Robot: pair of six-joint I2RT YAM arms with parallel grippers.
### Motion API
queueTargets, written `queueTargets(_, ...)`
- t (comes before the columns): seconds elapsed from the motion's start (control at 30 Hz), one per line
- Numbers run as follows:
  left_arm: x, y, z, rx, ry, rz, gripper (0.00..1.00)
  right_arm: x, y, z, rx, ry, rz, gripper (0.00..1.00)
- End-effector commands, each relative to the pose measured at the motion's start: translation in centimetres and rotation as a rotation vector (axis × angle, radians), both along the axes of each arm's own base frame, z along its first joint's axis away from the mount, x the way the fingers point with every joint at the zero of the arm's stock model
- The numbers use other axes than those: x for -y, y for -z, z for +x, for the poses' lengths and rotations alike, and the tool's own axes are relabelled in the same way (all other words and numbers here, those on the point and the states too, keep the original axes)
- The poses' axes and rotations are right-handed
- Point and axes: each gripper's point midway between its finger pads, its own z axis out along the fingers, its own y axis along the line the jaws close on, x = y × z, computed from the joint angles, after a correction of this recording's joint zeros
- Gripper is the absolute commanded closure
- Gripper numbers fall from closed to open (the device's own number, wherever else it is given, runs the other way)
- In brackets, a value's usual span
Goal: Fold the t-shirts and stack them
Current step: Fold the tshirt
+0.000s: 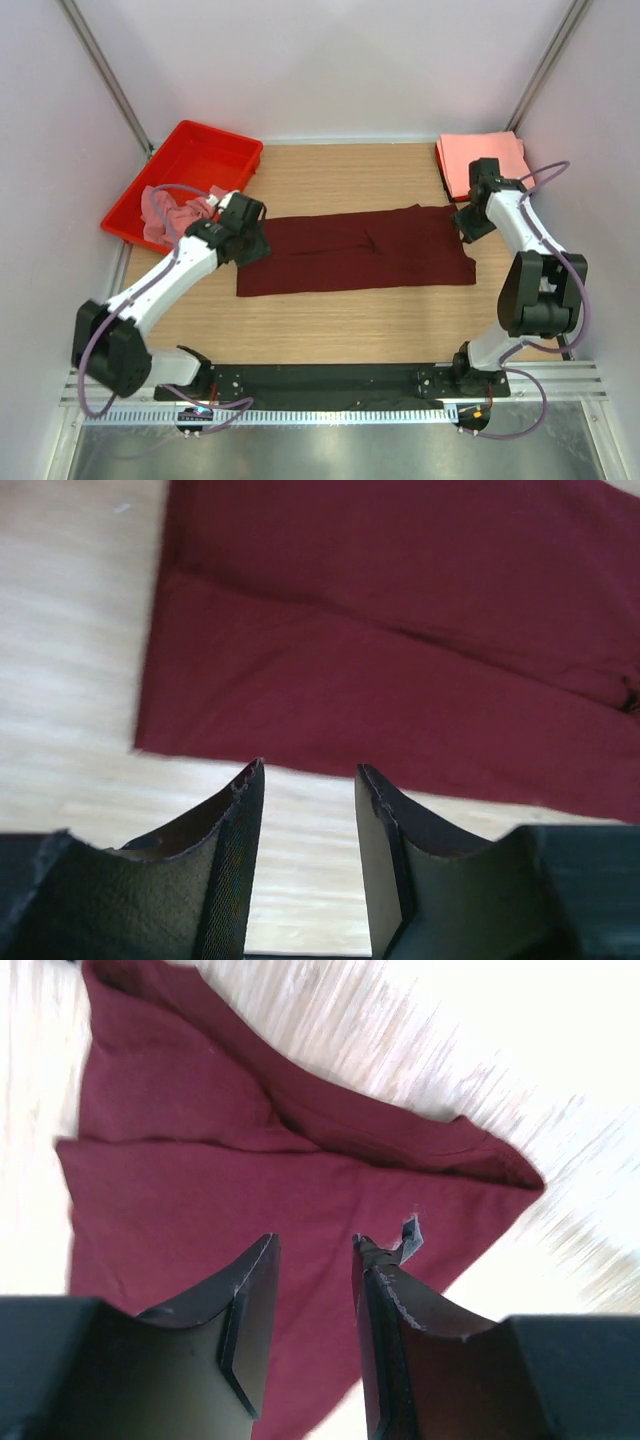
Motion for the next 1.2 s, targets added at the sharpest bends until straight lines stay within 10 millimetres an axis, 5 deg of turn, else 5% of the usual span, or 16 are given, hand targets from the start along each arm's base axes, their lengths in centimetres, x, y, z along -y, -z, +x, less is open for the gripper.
queueTargets(0.0, 2.9, 0.3, 3.4, 0.011, 0.101, -0.035, 0.58, -0.4, -1.8, 2.3, 0.033, 0.125, -0.046, 0.58)
queueTargets(0.2, 2.4, 5.8, 3.1, -0.113, 0.058, 0.005, 0.59, -3.0, 0.3, 5.2, 0.005, 0.122, -0.030, 0.52)
queueTargets(0.4, -0.3, 10.9, 0.3, -0.283, 0.003, 0.111, 0.57, -2.9, 3.7, 6.0, -0.049, 0.150, -0.057, 0.50)
queueTargets(0.63, -2.0, 13.3, -2.7, -0.371, -0.034, 0.164, 0.59, -4.0, 6.9, 6.1, -0.092, 0.097, -0.058, 0.50)
queueTargets(0.9, -3.7, 12.5, -6.2, -0.363, -0.080, 0.143, 0.62, -5.3, 8.9, 7.2, -0.105, -0.080, -0.097, 0.51)
queueTargets(1.17, -4.7, 6.7, -5.9, -0.253, -0.118, 0.141, 0.59, -7.1, 9.1, 9.7, -0.071, -0.178, -0.082, 0.51)
